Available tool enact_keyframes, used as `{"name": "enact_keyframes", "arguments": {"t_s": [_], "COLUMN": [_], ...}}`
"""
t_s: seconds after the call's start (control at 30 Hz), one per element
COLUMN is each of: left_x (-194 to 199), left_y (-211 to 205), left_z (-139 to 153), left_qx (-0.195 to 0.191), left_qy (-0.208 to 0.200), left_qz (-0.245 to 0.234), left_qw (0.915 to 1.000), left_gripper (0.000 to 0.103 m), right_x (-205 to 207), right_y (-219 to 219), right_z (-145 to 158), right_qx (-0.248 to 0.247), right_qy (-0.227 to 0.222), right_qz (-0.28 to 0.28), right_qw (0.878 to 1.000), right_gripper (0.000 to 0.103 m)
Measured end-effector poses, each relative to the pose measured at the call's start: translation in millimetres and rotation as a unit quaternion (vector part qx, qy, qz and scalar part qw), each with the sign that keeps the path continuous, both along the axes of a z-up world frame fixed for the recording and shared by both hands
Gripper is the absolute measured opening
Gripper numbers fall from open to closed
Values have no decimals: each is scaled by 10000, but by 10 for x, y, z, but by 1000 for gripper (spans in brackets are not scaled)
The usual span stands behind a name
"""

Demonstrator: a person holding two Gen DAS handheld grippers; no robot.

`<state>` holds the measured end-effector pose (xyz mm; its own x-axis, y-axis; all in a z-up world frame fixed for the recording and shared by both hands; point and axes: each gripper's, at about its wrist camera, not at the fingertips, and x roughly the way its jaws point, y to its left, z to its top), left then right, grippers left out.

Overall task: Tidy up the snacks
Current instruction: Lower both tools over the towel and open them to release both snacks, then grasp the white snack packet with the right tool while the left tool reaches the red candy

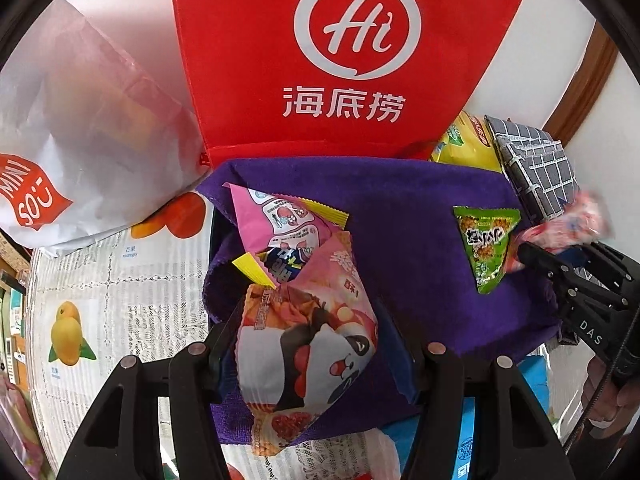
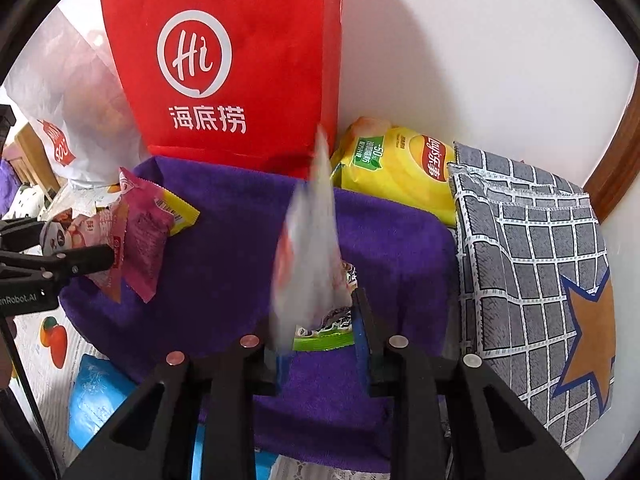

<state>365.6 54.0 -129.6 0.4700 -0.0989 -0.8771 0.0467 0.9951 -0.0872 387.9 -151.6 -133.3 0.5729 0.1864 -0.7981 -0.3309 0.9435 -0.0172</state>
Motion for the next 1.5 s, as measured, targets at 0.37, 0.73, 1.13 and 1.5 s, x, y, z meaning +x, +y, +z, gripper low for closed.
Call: {"name": "enact_keyframes", "arguments": {"t_s": [0.37,0.73,1.13,1.5], "left_x": [-70,-495,-1237,-1897], "left_y": [19,16,123,418], "left_z": [231,825,869,532], "left_qx": [-453,-526,-550,-621], "left_qy": [-110,-805,-989,-738], "left_qz": [-37,-78,114,491], "left_qw": [9989,9953,9935,9941], "left_gripper": [79,79,78,78], "right_x": [-280,-711,-1527,-2050], "right_y": [59,-9,-21,43], "right_z": [403,573,674,244], "right_qx": [197,608,609,999], "right_qy": [-669,-518,-759,-96], "right_qz": [96,-206,-313,-96], "right_qw": [9975,9966,9948,9949], "right_gripper": [67,66,66,58]}}
